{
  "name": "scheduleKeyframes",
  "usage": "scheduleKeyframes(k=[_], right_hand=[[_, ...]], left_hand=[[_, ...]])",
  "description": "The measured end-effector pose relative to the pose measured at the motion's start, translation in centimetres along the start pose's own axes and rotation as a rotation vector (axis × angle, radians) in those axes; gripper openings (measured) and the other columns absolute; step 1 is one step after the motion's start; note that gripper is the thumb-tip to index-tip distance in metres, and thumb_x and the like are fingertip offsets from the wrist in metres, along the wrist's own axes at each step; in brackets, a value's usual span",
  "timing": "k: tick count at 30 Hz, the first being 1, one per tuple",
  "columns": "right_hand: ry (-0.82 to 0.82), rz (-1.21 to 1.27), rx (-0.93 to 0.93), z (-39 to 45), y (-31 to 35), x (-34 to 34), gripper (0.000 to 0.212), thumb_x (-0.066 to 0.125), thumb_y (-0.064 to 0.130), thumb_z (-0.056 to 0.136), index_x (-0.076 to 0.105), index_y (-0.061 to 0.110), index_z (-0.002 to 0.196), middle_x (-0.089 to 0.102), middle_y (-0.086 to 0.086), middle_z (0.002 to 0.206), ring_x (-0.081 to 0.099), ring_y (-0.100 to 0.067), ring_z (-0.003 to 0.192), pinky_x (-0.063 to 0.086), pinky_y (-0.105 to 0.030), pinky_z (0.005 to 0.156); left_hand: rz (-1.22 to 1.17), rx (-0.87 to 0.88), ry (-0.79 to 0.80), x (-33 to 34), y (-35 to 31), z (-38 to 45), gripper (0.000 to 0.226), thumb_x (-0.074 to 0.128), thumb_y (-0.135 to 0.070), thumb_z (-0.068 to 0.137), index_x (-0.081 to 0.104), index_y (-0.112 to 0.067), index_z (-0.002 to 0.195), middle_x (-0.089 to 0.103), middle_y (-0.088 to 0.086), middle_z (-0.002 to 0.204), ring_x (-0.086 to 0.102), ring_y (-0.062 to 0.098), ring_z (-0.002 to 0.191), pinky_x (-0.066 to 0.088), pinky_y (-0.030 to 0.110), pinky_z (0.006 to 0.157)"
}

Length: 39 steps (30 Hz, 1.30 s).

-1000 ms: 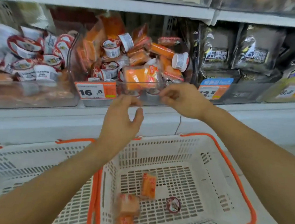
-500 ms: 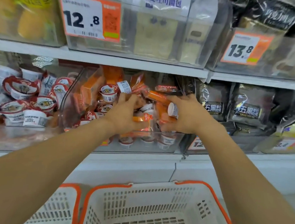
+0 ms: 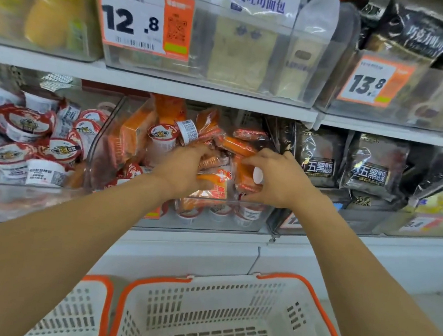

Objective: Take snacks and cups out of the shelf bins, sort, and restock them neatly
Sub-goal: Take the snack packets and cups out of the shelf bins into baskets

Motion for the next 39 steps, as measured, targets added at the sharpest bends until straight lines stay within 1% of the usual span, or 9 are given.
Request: scheduleKeyframes(k=[9, 11, 14, 16, 20, 23, 27, 34, 39], right_hand=[[-0.169, 0.054, -0.034, -0.2, 0.3, 1.1, 0.04, 0.06, 0.05, 0.091, 0.066, 0.031, 0.126, 0.065, -0.002, 0.109, 0.06, -0.026, 0.107, 0.009, -0.053, 0.116], [-0.228, 0.166, -0.096, -0.8, 0.4, 0.9, 0.039, 0.062, 0.041, 0.094, 0.068, 0.02, 0.126, 0.067, -0.007, 0.107, 0.062, -0.03, 0.103, 0.021, -0.059, 0.117], [-0.328, 0.395, -0.132, -2.1, 0.9, 0.1, 0.023, 0.066, 0.032, 0.095, 0.075, 0.013, 0.103, 0.065, -0.009, 0.099, 0.062, -0.026, 0.091, 0.052, -0.049, 0.089], [-0.363, 0.497, -0.102, -2.8, 0.9, -0.7, 0.022, 0.067, 0.034, 0.096, 0.076, 0.014, 0.098, 0.065, -0.005, 0.099, 0.061, -0.018, 0.089, 0.053, -0.04, 0.083], [-0.34, 0.591, -0.086, -4.8, 1.5, -4.7, 0.011, 0.067, 0.04, 0.094, 0.065, 0.045, 0.085, 0.067, 0.003, 0.088, 0.062, -0.009, 0.079, 0.049, -0.024, 0.075], [-0.207, 0.748, -0.062, -7.4, 2.2, -8.4, 0.015, 0.07, 0.04, 0.09, 0.069, 0.044, 0.075, 0.07, 0.016, 0.078, 0.061, 0.001, 0.07, 0.042, -0.014, 0.07], [0.181, 0.826, -0.056, -10.5, 1.5, -9.5, 0.03, 0.071, 0.048, 0.086, 0.079, 0.021, 0.077, 0.062, -0.023, 0.075, 0.043, -0.027, 0.061, 0.035, -0.034, 0.062], [0.958, 0.642, 0.084, -16.8, 6.1, 5.3, 0.037, 0.071, 0.044, 0.091, 0.066, 0.022, 0.061, 0.051, 0.015, 0.054, 0.04, -0.003, 0.05, 0.034, -0.019, 0.056], [1.144, 0.522, 0.093, -23.2, 9.4, 15.7, 0.028, 0.071, 0.046, 0.089, 0.081, 0.02, 0.091, 0.075, 0.002, 0.089, 0.063, -0.013, 0.078, 0.054, -0.033, 0.074]], left_hand=[[-0.161, -0.038, -0.149, -1.9, 0.0, -2.4, 0.066, 0.081, -0.03, 0.081, 0.053, -0.024, 0.141, 0.061, 0.0, 0.135, 0.058, 0.019, 0.119, 0.047, 0.03, 0.096], [-0.187, -0.049, -0.198, -2.6, -0.2, -3.0, 0.068, 0.081, -0.033, 0.081, 0.053, -0.023, 0.142, 0.063, -0.001, 0.133, 0.059, 0.018, 0.118, 0.046, 0.03, 0.098], [-0.248, -0.063, -0.295, -3.8, -0.4, -4.4, 0.067, 0.082, -0.032, 0.08, 0.054, -0.02, 0.14, 0.065, -0.002, 0.126, 0.06, 0.012, 0.108, 0.046, 0.021, 0.093], [-0.303, -0.071, -0.349, -4.5, -0.6, -5.9, 0.067, 0.083, -0.03, 0.078, 0.055, -0.021, 0.139, 0.064, -0.008, 0.118, 0.057, 0.006, 0.1, 0.042, 0.008, 0.083], [-0.411, -0.059, -0.479, -6.2, -1.1, -9.0, 0.065, 0.086, -0.031, 0.075, 0.057, -0.03, 0.134, 0.063, -0.017, 0.109, 0.061, -0.002, 0.088, 0.051, 0.013, 0.079], [-0.459, -0.044, -0.514, -7.4, -1.7, -11.6, 0.058, 0.083, -0.041, 0.075, 0.059, -0.031, 0.126, 0.065, -0.021, 0.102, 0.064, -0.003, 0.084, 0.051, 0.01, 0.067], [-0.551, -0.081, -0.304, -6.0, -1.8, -14.9, 0.038, 0.081, -0.046, 0.073, 0.061, -0.035, 0.105, 0.069, -0.021, 0.091, 0.068, -0.002, 0.079, 0.056, 0.015, 0.062], [-0.38, -0.304, 0.293, 8.9, 0.7, -20.6, 0.06, 0.078, -0.076, 0.058, 0.057, -0.025, 0.081, 0.061, -0.009, 0.079, 0.058, 0.011, 0.074, 0.039, 0.021, 0.062], [-0.408, -0.376, 0.466, 18.9, 1.8, -26.5, 0.077, 0.071, -0.08, 0.051, 0.064, -0.012, 0.087, 0.058, -0.001, 0.076, 0.055, 0.014, 0.071, 0.047, 0.035, 0.068]])
Point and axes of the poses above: each hand's wrist, its own z-axis towards the middle knuckle, its own x-axis out of the palm, y = z × x, the point moved 3 cm from there along z, towards the middle knuckle
